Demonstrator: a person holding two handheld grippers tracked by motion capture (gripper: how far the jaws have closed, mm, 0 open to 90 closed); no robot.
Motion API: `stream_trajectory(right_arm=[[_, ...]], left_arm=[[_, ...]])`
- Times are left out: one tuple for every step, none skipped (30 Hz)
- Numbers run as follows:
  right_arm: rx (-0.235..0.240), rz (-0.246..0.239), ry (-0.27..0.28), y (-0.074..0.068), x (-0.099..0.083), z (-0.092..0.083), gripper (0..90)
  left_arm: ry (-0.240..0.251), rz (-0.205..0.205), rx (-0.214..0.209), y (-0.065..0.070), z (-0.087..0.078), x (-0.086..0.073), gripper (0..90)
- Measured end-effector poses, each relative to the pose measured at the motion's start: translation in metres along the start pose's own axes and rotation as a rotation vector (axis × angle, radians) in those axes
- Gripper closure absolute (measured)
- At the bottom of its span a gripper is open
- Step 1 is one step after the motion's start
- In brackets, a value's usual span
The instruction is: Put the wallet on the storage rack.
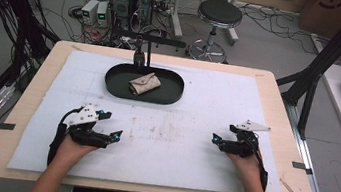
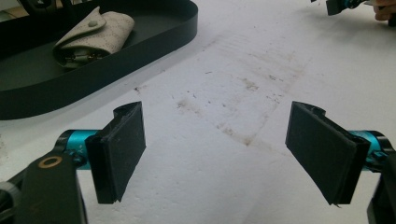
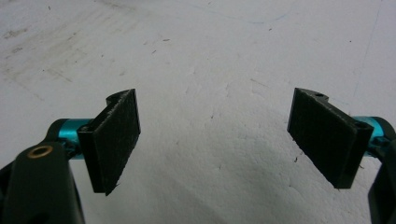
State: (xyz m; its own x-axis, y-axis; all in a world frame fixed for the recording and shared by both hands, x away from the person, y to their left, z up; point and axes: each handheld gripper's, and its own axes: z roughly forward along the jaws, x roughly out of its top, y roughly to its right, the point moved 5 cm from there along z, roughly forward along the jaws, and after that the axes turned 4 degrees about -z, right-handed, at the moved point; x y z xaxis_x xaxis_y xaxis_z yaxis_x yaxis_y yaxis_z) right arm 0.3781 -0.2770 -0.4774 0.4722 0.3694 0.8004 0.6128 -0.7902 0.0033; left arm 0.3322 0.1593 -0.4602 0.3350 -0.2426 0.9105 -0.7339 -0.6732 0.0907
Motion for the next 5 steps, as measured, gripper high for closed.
stream_trajectory(right_arm=[[-0.001,-0.002,0.0,0.0001,0.0,0.0001,17.4],[0.0,-0.005,-0.001,0.0,0.0,0.0002,17.4],[-0.001,-0.006,-0.003,0.0,-0.0001,0.0001,17.4],[-0.002,-0.007,0.001,0.0001,0.0001,0.0001,17.4],[-0.003,-0.005,0.001,0.0001,0.0003,-0.0001,17.4]], left_arm=[[-0.001,0.002,0.0,-0.0003,-0.0002,-0.0005,20.0],[-0.002,0.002,0.0,-0.0005,-0.0001,-0.0009,20.0],[-0.001,-0.003,0.002,-0.0007,0.0002,-0.0013,20.0],[-0.005,0.0,0.003,-0.0014,0.0,-0.0015,20.0],[-0.003,-0.006,0.005,-0.0019,0.0001,-0.0018,20.0]])
